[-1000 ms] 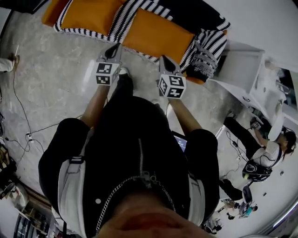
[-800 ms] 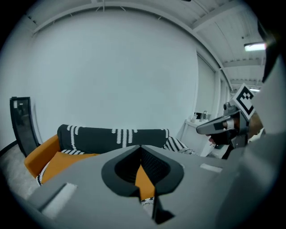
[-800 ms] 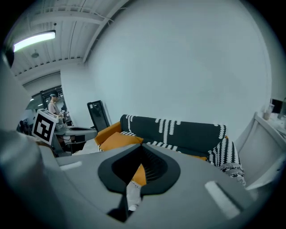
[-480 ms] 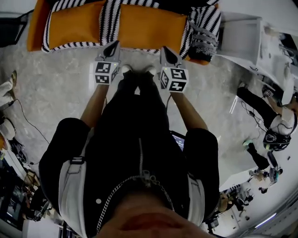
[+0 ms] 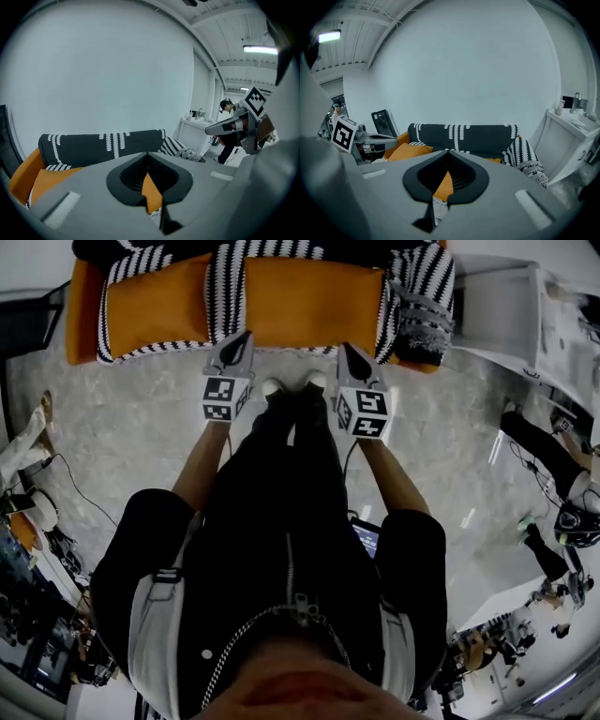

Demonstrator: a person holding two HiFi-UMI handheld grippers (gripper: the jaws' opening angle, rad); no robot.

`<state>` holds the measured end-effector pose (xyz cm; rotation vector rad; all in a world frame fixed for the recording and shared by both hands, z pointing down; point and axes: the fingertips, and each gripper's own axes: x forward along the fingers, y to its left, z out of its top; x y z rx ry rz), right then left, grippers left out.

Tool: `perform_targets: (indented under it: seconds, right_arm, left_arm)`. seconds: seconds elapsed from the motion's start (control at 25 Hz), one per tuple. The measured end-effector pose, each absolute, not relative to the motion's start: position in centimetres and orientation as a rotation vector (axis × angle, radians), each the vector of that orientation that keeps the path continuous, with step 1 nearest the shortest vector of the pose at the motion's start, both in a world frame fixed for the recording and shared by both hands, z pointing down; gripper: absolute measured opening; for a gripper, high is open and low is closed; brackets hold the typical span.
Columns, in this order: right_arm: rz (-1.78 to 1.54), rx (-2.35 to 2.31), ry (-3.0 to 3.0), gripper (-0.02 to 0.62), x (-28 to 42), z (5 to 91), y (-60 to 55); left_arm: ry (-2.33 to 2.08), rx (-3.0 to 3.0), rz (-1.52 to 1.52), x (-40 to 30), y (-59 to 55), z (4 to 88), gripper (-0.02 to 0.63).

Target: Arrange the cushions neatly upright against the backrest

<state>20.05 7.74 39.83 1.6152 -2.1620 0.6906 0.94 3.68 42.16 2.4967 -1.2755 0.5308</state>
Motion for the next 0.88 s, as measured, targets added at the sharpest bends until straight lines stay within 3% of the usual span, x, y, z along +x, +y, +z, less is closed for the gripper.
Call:
perform_targets:
  seconds: [0.36,0.88]
  right_arm:
    - [0.787,1.677,-2.103,0.003,24.3,45.1,6.4]
    - [0.806,1.664,-2.013,0.003,28.2,59.8,8.3]
  left_arm:
    - [-1.286,2.515,0.641,0.4,2.2,46.8,0.011]
    - [-1.349,2.305,0.811,-5.6,2.9,65.0,0.011]
